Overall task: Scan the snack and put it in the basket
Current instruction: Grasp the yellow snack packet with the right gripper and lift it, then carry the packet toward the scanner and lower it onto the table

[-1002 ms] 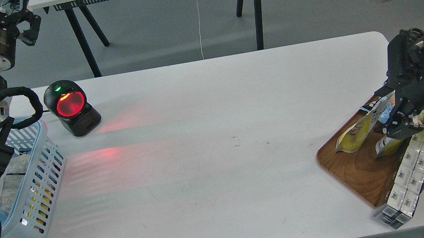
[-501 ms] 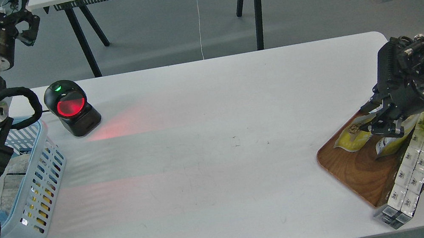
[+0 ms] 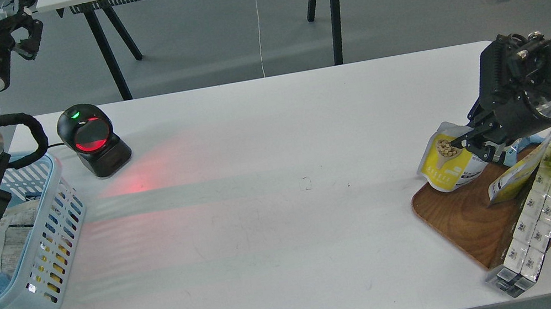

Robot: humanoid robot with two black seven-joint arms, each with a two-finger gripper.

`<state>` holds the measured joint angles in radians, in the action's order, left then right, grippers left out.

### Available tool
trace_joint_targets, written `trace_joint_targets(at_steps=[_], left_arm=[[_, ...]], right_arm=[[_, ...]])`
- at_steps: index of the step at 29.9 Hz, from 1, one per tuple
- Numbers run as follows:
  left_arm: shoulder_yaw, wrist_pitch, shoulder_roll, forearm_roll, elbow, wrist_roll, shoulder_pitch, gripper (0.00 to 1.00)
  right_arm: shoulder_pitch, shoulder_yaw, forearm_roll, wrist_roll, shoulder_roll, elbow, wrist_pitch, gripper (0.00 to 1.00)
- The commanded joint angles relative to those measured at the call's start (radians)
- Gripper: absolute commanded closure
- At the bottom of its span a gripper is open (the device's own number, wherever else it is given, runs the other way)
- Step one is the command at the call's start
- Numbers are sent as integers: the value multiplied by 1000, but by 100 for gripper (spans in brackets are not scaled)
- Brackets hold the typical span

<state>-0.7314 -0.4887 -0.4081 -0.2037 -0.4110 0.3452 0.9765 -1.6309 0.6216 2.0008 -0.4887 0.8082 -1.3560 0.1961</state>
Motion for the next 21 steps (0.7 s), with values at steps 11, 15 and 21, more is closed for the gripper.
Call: trace_joint_targets(at_steps=[11, 15, 21], left_arm=[[1, 0, -3, 0, 0, -3, 1, 0], [1, 0, -5, 1, 0, -5, 1, 0], [1, 0, -5, 1, 0, -5, 1, 0]], right_arm=[[-83, -229, -48, 0, -24, -32, 55, 100], [-72, -302, -60, 0, -90, -25, 91, 100], [-70, -329, -135, 0, -204, -8, 105, 100]])
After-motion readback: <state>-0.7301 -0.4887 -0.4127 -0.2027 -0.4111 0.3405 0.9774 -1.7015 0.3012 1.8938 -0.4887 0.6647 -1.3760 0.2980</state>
